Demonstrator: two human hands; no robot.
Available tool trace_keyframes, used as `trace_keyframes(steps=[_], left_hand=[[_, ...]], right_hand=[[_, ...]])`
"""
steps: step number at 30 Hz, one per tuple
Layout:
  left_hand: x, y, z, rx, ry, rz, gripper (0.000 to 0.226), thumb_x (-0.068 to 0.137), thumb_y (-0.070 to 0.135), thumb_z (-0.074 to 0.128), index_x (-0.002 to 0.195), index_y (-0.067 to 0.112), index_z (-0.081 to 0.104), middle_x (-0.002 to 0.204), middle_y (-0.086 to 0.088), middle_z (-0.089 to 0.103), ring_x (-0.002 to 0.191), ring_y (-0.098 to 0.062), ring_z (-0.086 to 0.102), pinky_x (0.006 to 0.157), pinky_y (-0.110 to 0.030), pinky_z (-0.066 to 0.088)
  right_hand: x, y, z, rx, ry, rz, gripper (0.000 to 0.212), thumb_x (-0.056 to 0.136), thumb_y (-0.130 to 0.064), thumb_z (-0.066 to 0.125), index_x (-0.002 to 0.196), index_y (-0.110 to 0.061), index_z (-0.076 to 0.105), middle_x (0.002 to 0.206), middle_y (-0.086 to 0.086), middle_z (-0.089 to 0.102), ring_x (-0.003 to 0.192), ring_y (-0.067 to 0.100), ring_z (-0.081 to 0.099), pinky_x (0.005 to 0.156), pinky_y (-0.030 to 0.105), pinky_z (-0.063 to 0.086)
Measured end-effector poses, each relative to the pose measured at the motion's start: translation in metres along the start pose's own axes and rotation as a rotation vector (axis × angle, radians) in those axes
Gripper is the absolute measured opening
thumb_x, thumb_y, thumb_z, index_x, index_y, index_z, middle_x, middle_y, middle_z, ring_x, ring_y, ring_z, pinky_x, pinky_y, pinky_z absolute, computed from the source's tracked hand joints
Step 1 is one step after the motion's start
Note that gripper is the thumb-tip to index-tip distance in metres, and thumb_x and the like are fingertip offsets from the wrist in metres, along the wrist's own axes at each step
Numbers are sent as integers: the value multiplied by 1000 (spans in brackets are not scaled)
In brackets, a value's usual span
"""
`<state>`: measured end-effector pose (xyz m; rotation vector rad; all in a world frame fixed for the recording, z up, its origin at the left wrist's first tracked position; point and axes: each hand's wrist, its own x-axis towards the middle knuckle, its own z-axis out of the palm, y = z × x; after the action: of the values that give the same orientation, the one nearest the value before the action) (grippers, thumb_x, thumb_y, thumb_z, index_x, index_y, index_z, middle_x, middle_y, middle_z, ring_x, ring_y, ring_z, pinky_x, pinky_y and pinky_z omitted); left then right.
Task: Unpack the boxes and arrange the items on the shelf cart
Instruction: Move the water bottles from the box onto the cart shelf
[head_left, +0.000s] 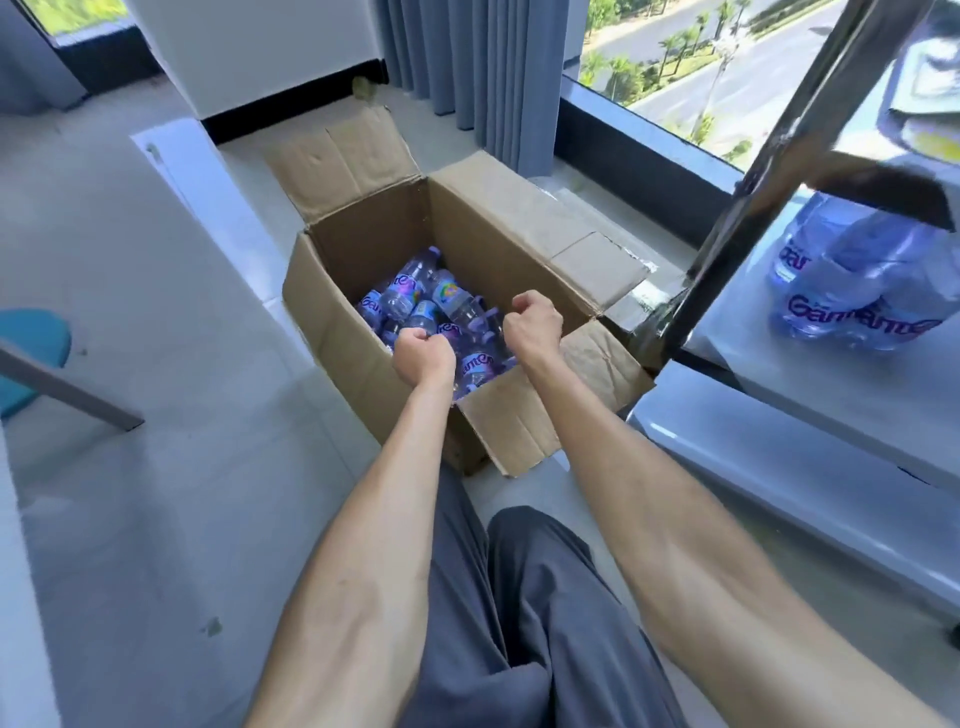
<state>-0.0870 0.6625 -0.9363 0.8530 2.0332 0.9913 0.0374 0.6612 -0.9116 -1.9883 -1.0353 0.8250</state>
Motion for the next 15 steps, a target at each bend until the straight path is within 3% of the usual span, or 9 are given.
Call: trace_keyframes(steps=[5, 8, 10, 15], left_hand=[[57, -2, 32, 114, -82, -121, 36, 86, 9, 57, 122, 8, 64, 125, -11, 64, 113, -32, 61, 90, -28, 48], [83, -7, 60, 201, -155, -192, 39, 88, 11, 57, 126, 4, 59, 127, -13, 62, 108, -30, 61, 79, -28, 45], [92, -13, 76, 312, -210, -224, 41, 91, 14, 55, 131, 2, 52, 129, -14, 60, 103, -30, 60, 74, -30, 44], [105, -41, 114, 483, -329, -281, 41, 93, 14, 55, 129, -4, 52, 132, -20, 58, 121, -36, 56, 93, -35, 46]], right_hand=[[62, 12, 41, 78, -125, 320, 32, 88, -11, 53, 117, -8, 66, 102, 8, 71, 105, 25, 63, 77, 24, 43], [100, 31, 58, -115, -199, 422, 42, 90, -16, 57, 128, 1, 56, 127, 16, 62, 120, 31, 58, 94, 32, 48], [116, 38, 67, -269, -288, 390, 45, 91, -20, 60, 130, 2, 54, 131, 17, 59, 123, 32, 56, 100, 35, 47], [129, 65, 93, -714, -557, 146, 36, 95, -14, 53, 129, -2, 55, 134, 16, 57, 126, 32, 53, 101, 38, 43]])
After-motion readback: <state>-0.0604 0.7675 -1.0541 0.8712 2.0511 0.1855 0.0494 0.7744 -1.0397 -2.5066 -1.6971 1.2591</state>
